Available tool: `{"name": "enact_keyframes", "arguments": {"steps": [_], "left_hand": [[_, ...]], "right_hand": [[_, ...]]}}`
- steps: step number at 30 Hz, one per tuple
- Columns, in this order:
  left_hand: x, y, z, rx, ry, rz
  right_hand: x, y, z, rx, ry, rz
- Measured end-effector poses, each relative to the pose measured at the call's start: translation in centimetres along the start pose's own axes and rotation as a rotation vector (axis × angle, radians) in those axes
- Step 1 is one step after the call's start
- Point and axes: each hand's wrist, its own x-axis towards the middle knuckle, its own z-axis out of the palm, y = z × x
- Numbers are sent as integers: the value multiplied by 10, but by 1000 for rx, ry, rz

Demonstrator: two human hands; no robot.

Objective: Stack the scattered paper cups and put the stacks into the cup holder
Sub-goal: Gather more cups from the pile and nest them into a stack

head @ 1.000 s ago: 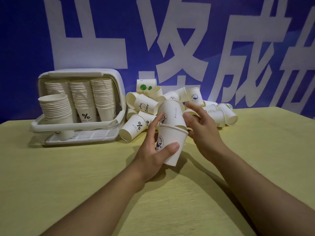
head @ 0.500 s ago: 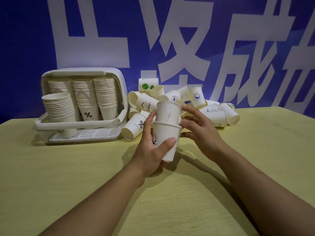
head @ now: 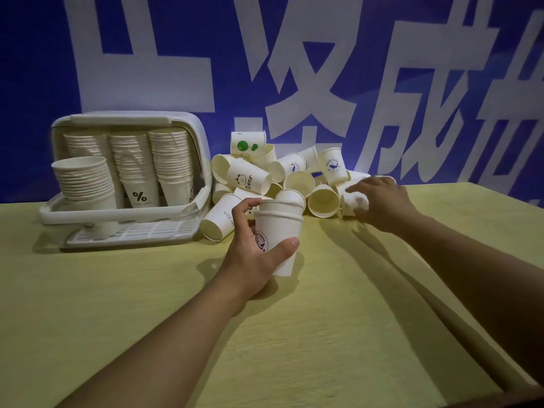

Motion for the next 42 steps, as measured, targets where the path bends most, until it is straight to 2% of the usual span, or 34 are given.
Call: {"name": "enact_keyframes", "arguments": {"steps": [6, 10, 14, 16, 17, 21, 23, 25, 27, 30, 32, 36, 42], "left_hand": [[0, -2, 1, -25, -10, 23], [-1, -2, 2, -38, -51, 67], [-4, -1, 4, -10, -67, 44], [-4, 0, 5, -2, -69, 41], [-4, 0, 5, 2, -73, 39], [-4, -2, 6, 17, -161, 18], [-5, -3, 6, 17, -234, 7], [-7, -3, 6, 29, -267, 7], [-8, -2, 5, 35, -268, 10], [-9, -2, 4, 4, -249, 12], [-9, -2, 4, -32, -235, -6], [-8, -2, 4, -48, -199, -22], [-5, -10, 2, -41, -142, -64]], "right_hand": [[10, 18, 18, -228, -83, -103], [13, 19, 23, -386, -40, -174], [10, 20, 20, -394, 21, -213], [4, 18, 15, -271, 81, -147], [0, 14, 12, -121, 136, -94], [-29, -24, -13, 807, 379, 93], [-46, -49, -22, 1103, 438, 99], [-62, -72, -27, 1275, 459, 55], [-73, -87, -27, 1352, 418, -53], [-81, -95, -16, 1341, 260, -184], [-84, -97, -11, 1377, 200, -173], [-88, -101, -8, 1406, 248, -133], [-85, -99, -5, 1340, 183, -104]]}}
